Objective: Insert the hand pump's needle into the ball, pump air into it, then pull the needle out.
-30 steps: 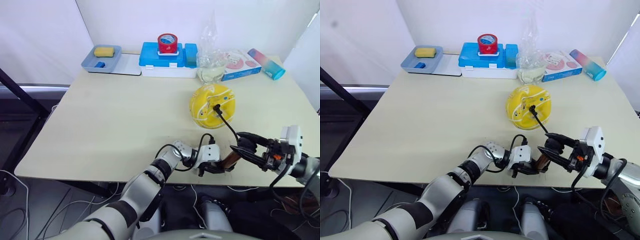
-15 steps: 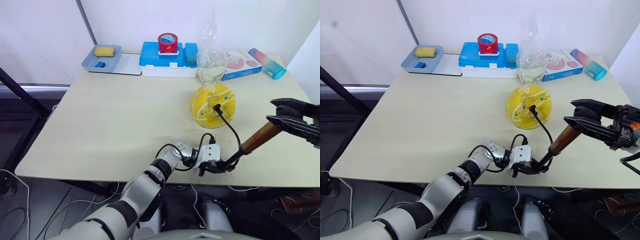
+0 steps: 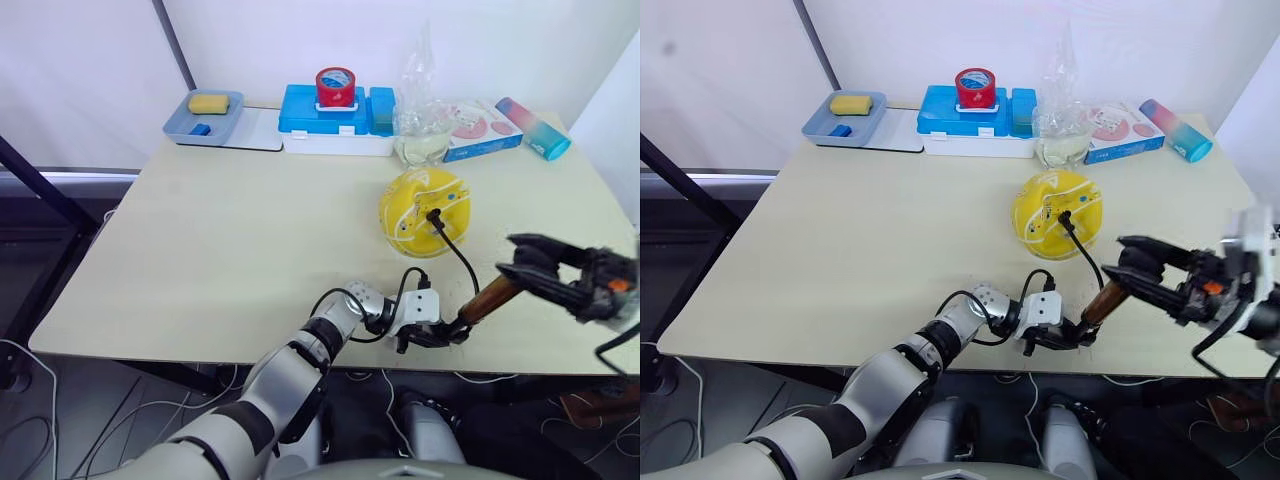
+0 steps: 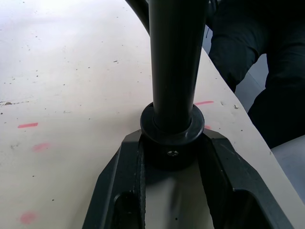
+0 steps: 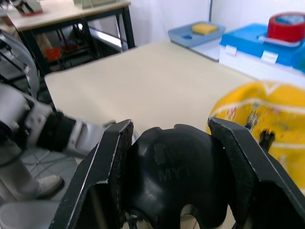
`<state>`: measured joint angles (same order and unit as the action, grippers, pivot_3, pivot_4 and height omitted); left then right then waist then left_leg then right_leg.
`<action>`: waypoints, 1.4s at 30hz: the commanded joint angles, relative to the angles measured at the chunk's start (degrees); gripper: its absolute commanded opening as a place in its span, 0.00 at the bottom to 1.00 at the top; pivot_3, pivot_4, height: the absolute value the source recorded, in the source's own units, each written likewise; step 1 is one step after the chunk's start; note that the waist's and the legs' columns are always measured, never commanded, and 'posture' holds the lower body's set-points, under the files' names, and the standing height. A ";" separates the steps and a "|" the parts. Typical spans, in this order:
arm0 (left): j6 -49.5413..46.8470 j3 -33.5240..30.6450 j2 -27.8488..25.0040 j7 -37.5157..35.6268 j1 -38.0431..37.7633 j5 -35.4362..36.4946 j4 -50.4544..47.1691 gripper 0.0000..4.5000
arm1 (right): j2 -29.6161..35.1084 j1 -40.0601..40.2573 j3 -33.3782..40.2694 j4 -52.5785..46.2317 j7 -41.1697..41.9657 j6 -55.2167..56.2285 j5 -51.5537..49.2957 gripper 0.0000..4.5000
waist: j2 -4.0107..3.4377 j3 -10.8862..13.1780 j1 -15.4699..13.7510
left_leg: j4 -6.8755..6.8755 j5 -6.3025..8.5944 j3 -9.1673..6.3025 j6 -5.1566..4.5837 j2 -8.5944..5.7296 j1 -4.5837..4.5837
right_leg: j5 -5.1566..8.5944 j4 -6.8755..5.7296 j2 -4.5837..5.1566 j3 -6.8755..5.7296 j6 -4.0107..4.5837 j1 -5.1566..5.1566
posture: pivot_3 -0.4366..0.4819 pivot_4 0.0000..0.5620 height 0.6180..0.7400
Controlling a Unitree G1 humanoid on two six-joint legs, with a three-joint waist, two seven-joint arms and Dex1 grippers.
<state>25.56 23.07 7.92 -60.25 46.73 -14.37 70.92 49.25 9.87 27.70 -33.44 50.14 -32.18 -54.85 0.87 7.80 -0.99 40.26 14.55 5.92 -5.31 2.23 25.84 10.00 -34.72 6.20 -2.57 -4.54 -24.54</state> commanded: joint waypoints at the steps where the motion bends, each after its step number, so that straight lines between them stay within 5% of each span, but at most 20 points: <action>1: -0.66 2.16 1.64 -1.38 -0.67 -2.65 2.15 0.24 | -0.79 2.23 -7.45 3.32 1.50 3.79 10.11 0.45 | 0.05 -0.03 0.00 | 0.00 0.00 0.00 0.00 0.01 -0.01 | 0.00 0.00 -0.01 0.00 0.00 0.01 | 0.48 0.27 1.00; 7: -0.63 2.09 1.68 -1.37 -0.80 -2.70 2.04 0.24 | -3.11 2.03 -11.05 7.34 2.78 10.66 16.31 0.45 | 0.07 -0.06 0.00 | 0.00 0.00 -0.01 0.00 0.00 -0.01 | 0.00 0.00 0.00 -0.02 0.00 0.00 | 0.48 0.27 1.00; 19: -0.60 2.06 1.07 -1.94 -1.48 -2.65 2.03 0.24 | 5.15 -1.21 12.01 4.15 6.65 -0.18 -7.01 0.45 | 0.02 0.01 -0.09 | 0.00 0.00 -0.01 0.01 0.01 0.02 | 0.00 0.01 0.02 -0.03 0.01 -0.02 | 0.48 0.27 1.00; 28: -0.58 2.14 1.09 -2.42 -1.78 -2.65 2.01 0.24 | 13.85 -8.26 21.34 5.77 2.50 -11.83 -21.88 0.45 | -0.01 0.05 -0.07 | 0.00 0.01 -0.02 0.01 0.01 0.04 | 0.00 0.02 0.04 -0.03 0.02 -0.03 | 0.48 0.27 1.00; 42: -0.58 2.07 1.47 -2.61 -1.78 -2.61 1.93 0.24 | 4.58 0.85 -1.08 1.27 6.73 -1.21 4.00 0.45 | 0.04 -0.03 -0.06 | 0.00 0.00 -0.04 0.00 0.00 0.04 | 0.01 0.02 0.01 -0.05 0.02 -0.02 | 0.48 0.27 1.00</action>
<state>25.82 23.11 7.94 -61.95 46.72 -14.59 70.89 54.50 9.68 30.55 -32.64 56.57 -34.97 -56.03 0.90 7.78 -1.05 40.26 14.55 5.88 -5.31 2.23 25.89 10.01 -34.71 6.20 -2.62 -4.52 -24.56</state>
